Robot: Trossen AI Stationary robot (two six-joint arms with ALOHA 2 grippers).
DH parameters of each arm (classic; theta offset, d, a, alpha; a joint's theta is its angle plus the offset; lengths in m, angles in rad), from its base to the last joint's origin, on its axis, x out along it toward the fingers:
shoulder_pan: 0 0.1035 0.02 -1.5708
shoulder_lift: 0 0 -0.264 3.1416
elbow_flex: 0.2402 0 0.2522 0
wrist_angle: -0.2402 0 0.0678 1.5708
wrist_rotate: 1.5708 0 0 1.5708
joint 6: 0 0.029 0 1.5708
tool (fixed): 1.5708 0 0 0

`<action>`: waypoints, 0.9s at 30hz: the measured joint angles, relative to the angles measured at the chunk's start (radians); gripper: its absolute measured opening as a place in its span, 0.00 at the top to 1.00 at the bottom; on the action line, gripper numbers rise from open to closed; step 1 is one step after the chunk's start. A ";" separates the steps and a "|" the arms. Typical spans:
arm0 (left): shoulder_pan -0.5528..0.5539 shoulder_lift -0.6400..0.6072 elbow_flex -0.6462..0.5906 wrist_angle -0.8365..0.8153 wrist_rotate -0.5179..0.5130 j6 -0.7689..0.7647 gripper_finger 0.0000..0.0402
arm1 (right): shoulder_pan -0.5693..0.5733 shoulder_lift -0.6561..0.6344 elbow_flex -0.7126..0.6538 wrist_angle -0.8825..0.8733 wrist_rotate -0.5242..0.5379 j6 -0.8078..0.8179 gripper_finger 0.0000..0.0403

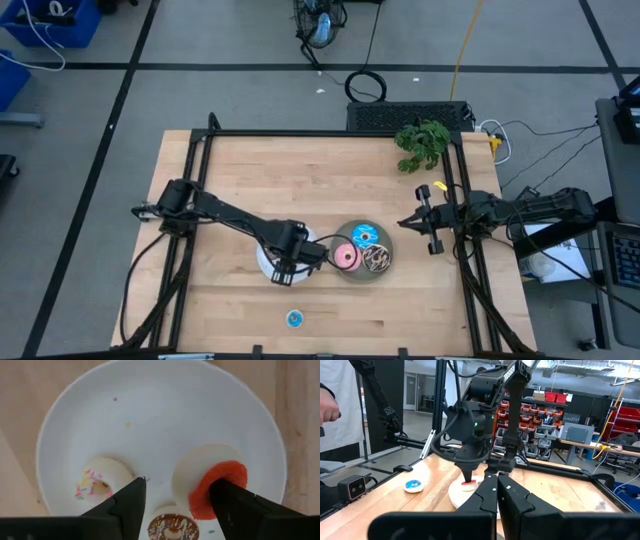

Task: Pick & Place donuts
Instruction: Put the small red donut on the white plate

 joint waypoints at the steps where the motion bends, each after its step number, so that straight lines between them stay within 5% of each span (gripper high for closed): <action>1: -0.005 0.000 0.000 -0.020 -0.004 0.013 0.49 | 0.000 0.000 0.000 0.000 0.000 0.000 1.00; 4: -0.012 0.000 0.000 -0.056 -0.065 -0.016 0.54 | 0.000 0.000 0.000 0.000 0.000 0.000 1.00; 8: -0.011 0.000 0.000 -0.026 -0.019 -0.007 0.61 | 0.000 0.005 0.000 0.008 0.000 0.000 1.00; 15: -0.020 0.000 0.000 0.002 -0.007 0.022 0.90 | 0.000 0.007 0.000 0.008 0.000 0.000 1.00; 18: -0.019 -0.001 0.000 0.000 -0.010 0.014 0.95 | 0.000 0.007 0.000 0.008 0.000 0.000 1.00; 22: -0.021 -0.001 0.000 0.008 0.029 -0.040 0.85 | 0.000 0.007 0.000 0.008 0.000 0.000 1.00; 27: -0.017 -0.001 0.000 0.037 0.026 -0.065 0.53 | 0.000 0.007 0.000 0.008 0.000 0.000 1.00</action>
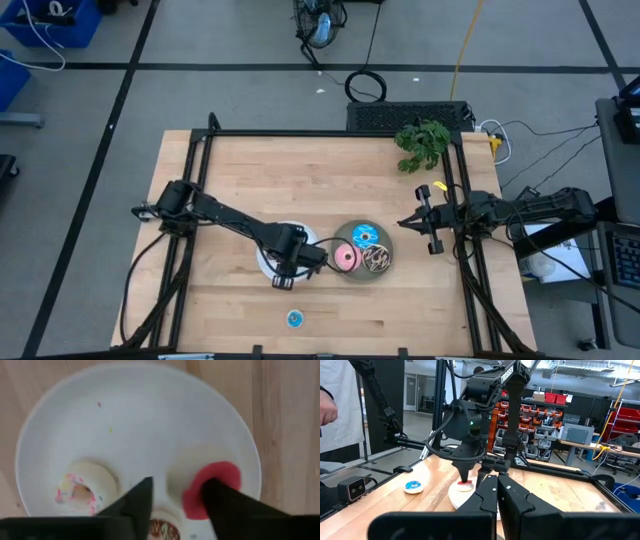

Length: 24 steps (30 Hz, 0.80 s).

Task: Pick & Place donuts
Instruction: Put the small red donut on the white plate

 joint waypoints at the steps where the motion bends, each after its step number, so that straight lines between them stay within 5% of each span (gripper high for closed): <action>1: 0.000 0.000 0.000 0.012 0.000 -0.002 0.47 | 0.000 0.000 0.000 0.000 0.000 0.000 1.00; 8: 0.011 0.000 0.000 0.044 -0.041 -0.120 0.23 | 0.016 0.040 0.000 0.007 0.001 -0.087 1.00; 18: 0.028 0.000 0.000 0.015 -0.060 -0.289 0.27 | 0.148 0.346 0.008 0.310 0.049 -0.236 1.00; 24: 0.012 -0.002 0.000 0.015 -0.105 -0.318 0.30 | 0.261 0.636 0.183 0.285 0.192 -0.207 1.00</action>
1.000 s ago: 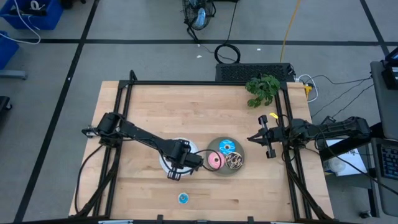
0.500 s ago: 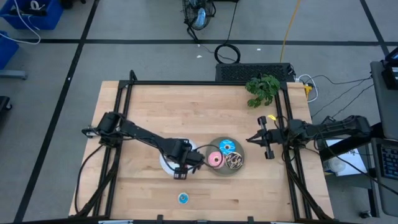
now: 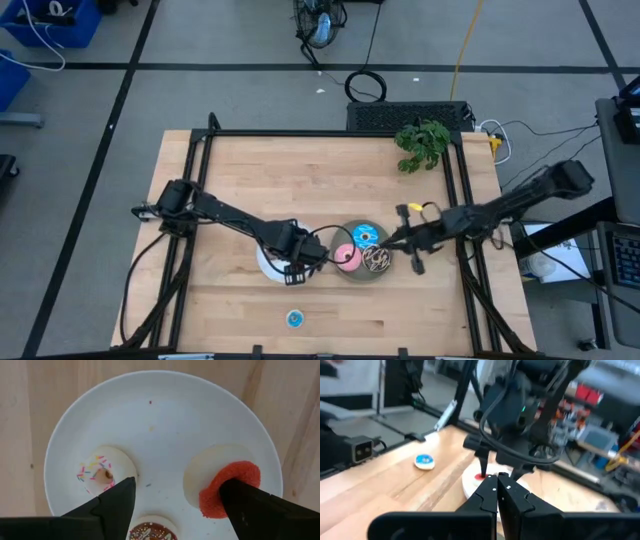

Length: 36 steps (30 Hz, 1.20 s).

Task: Pick & Place donuts
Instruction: Put the small red donut on the white plate

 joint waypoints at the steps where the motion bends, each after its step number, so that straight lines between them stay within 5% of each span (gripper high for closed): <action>1: 0.000 0.000 0.000 0.000 -0.006 -0.010 0.30 | 0.019 0.056 0.033 0.001 0.030 0.006 1.00; 8: 0.000 0.000 0.000 -0.011 -0.086 -0.116 0.26 | 0.144 0.424 0.208 0.033 0.333 0.068 1.00; 13: -0.002 0.000 0.000 -0.026 -0.104 -0.137 0.26 | 0.202 0.622 0.270 0.217 0.528 0.054 1.00; 26: -0.006 0.000 0.000 -0.032 -0.101 -0.153 0.26 | 0.156 0.935 0.509 0.259 0.429 0.114 1.00; 36: -0.027 0.000 0.000 -0.038 -0.058 -0.154 0.26 | 0.089 1.004 0.603 0.218 0.329 0.120 1.00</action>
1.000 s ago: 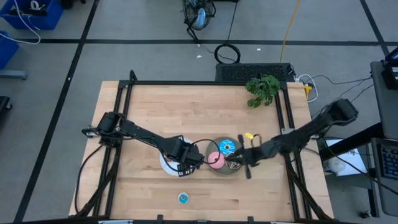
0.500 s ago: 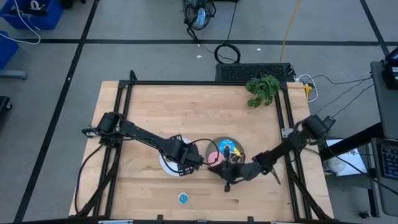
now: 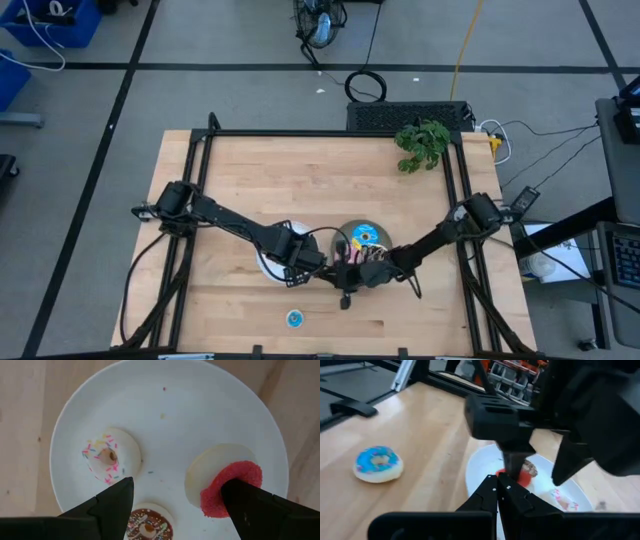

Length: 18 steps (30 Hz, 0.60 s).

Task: Pick & Place donuts
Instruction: Put the small red donut on the white plate

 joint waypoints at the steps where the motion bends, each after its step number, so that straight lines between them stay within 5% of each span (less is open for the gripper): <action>1: 0.000 0.000 0.000 0.000 0.000 0.000 0.26 | -0.007 0.000 0.003 -0.007 -0.008 0.001 1.00; 18: 0.012 0.000 0.000 0.040 0.008 0.036 0.26 | -0.124 0.000 0.009 -0.023 -0.168 0.004 1.00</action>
